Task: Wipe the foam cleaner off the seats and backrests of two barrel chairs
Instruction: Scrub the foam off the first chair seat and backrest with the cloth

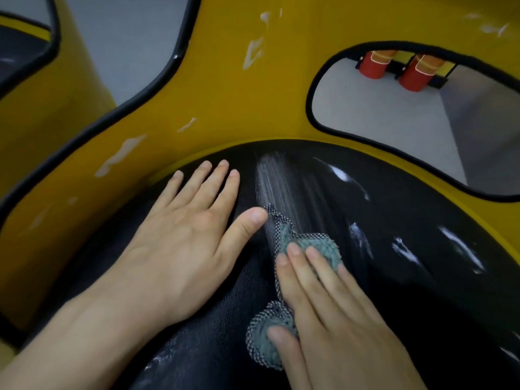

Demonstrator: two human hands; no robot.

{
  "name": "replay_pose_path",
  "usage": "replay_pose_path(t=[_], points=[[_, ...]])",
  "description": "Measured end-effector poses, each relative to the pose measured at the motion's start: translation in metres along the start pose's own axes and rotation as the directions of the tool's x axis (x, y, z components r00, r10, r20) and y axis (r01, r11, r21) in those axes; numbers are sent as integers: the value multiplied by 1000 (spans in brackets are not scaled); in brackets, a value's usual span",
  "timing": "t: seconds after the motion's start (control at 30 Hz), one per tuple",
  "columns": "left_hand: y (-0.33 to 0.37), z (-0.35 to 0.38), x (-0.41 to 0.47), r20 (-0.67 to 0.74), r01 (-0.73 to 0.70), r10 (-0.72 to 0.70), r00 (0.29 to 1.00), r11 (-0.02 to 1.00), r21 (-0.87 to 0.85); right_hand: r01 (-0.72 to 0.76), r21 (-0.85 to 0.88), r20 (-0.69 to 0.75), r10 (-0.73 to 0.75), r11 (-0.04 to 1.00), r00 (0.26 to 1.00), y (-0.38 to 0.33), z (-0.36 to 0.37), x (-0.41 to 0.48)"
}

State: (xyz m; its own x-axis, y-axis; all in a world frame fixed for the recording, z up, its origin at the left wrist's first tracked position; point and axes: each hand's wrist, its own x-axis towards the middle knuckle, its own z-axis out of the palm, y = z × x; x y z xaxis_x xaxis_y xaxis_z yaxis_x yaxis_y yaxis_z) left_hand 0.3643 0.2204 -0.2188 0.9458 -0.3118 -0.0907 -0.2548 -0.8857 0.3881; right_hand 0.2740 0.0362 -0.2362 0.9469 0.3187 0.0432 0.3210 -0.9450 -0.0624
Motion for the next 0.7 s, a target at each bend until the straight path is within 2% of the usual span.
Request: replay_pose_path(t=[0.3, 0.4, 0.6, 0.7], points=[[-1, -1, -1, -18, -7, 6, 1000, 1000, -18, -39, 27, 179, 33, 999, 983, 13, -17, 118], [-1, -1, 1, -12, -6, 6, 1000, 1000, 6, -25, 15, 171, 22, 1000, 985, 10, -18, 96], [0, -1, 0, -11, -8, 8, 1000, 1000, 21, 3, 16, 41, -4, 1000, 999, -5, -10, -12], [-1, 1, 0, -24, -12, 13, 1000, 1000, 19, 7, 6, 41, -7, 1000, 999, -6, -7, -11]])
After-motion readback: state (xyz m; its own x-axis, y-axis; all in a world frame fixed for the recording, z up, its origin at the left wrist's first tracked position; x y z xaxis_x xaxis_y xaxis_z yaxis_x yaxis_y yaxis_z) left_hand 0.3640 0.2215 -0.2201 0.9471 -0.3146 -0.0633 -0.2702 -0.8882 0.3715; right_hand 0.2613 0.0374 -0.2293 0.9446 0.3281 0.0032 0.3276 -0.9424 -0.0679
